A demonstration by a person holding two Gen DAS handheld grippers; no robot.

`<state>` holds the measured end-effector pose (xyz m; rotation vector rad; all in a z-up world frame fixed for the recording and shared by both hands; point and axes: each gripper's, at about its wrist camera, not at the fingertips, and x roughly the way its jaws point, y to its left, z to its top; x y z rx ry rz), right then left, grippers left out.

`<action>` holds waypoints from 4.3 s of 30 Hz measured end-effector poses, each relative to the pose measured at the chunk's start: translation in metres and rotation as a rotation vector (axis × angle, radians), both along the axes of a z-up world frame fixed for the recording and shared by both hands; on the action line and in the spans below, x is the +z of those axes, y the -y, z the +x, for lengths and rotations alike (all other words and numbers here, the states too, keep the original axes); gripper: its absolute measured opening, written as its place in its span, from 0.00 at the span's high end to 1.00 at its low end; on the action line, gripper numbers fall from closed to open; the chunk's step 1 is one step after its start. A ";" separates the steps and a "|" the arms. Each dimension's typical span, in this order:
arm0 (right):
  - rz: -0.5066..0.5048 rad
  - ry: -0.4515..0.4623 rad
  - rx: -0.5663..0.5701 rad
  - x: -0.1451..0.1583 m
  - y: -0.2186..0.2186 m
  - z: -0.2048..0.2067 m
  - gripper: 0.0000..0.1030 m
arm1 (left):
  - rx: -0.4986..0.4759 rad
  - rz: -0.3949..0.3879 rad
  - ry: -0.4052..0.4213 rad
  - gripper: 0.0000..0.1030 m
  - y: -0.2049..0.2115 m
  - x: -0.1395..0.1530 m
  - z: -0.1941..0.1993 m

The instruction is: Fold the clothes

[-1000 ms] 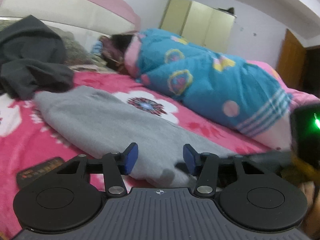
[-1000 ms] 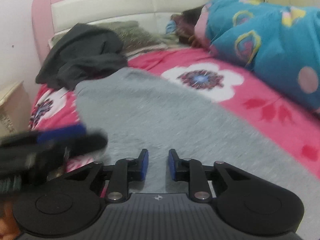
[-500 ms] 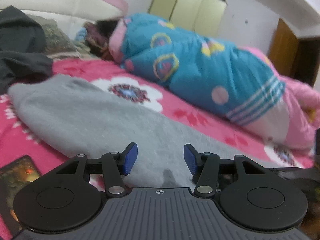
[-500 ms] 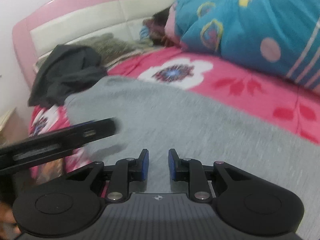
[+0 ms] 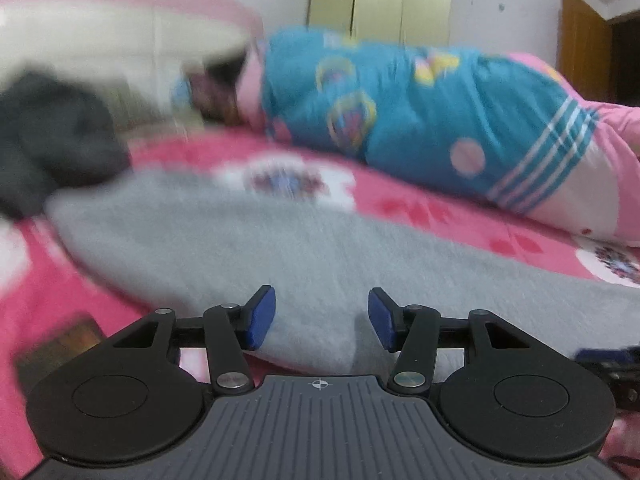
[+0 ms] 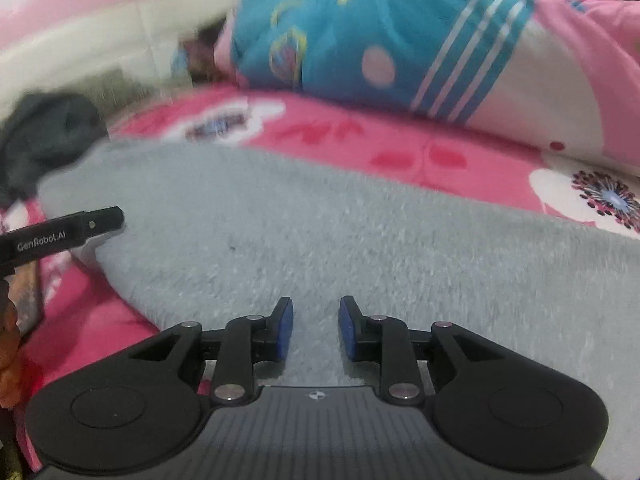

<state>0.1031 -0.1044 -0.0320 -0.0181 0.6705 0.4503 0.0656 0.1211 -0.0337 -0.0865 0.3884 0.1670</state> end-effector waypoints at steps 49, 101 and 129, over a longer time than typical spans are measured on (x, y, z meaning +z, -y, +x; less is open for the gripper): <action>0.015 0.054 -0.043 -0.020 0.012 -0.014 0.64 | -0.183 0.009 -0.089 0.35 0.019 -0.018 -0.001; 0.122 0.068 -0.180 -0.019 0.038 -0.013 0.00 | -0.202 -0.025 -0.139 0.28 0.035 -0.021 0.017; -0.024 0.053 -0.249 -0.024 0.024 -0.011 0.00 | -0.206 -0.036 -0.143 0.27 0.034 -0.020 0.017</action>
